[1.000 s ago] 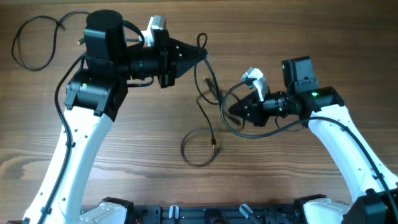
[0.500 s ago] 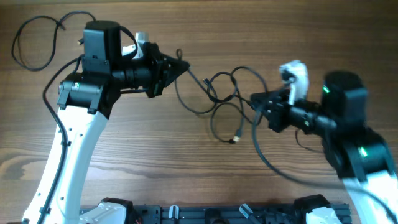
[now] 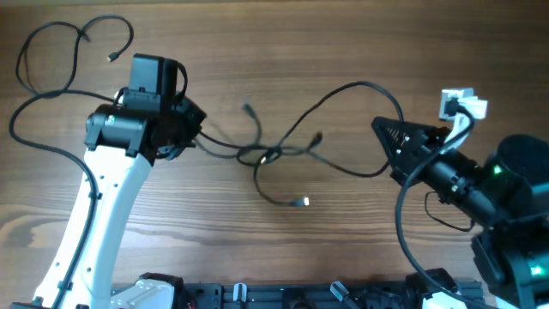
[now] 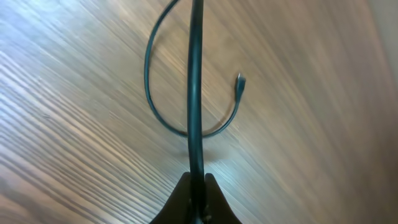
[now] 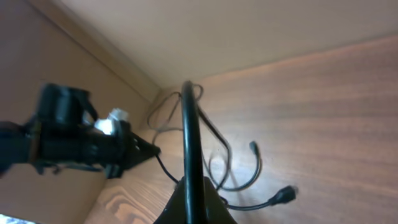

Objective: Untangle cables
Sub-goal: 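Pull the cable apart, right gripper rightward, left gripper leftward, then lower the left gripper back onto the cable at center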

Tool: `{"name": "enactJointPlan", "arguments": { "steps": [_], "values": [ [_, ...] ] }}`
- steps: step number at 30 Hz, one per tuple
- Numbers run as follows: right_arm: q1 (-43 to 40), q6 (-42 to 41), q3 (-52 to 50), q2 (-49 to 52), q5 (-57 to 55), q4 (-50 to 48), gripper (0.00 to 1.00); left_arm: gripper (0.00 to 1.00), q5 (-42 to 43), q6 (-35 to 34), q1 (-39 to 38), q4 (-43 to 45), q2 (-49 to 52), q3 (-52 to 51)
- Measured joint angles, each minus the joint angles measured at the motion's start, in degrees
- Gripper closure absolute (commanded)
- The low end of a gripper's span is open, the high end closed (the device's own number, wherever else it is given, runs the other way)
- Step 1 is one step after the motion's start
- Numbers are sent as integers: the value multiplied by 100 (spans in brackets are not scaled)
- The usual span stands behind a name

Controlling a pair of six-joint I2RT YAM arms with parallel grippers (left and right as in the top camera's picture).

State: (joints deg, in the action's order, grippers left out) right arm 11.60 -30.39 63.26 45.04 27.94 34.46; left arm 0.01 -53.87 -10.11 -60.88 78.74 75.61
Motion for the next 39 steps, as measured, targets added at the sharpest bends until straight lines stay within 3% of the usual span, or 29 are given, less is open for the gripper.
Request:
{"name": "enactJointPlan", "arguments": {
  "steps": [7, 12, 20, 25, 34, 36, 39],
  "values": [
    [2, 4, 997, -39, -754, 505, 96, 96, -533, 22, 0, 0, 7, -219],
    [0, -133, 1056, -26, -1716, 1187, 96, 96, -560, 22, 0, 4, 22, -219],
    [0, -221, 1056, -26, -2033, 1331, 96, 96, 1342, 745, -236, 901, 37, -227],
    [0, -330, 1056, -26, -2052, 1502, 96, 96, 2551, 1217, -970, 1823, 52, -238],
    [0, -474, 1056, -20, -2055, 1679, 96, 96, 2876, 758, -1650, 3095, 55, -254],
    [0, -518, 1056, -15, -2052, 1738, 96, 92, 2929, 651, -1779, 3510, 57, -280],
    [0, -562, 1056, 2, -2055, 1853, 96, 88, 2839, 511, -2052, 3427, 87, -280]
  ]
}}
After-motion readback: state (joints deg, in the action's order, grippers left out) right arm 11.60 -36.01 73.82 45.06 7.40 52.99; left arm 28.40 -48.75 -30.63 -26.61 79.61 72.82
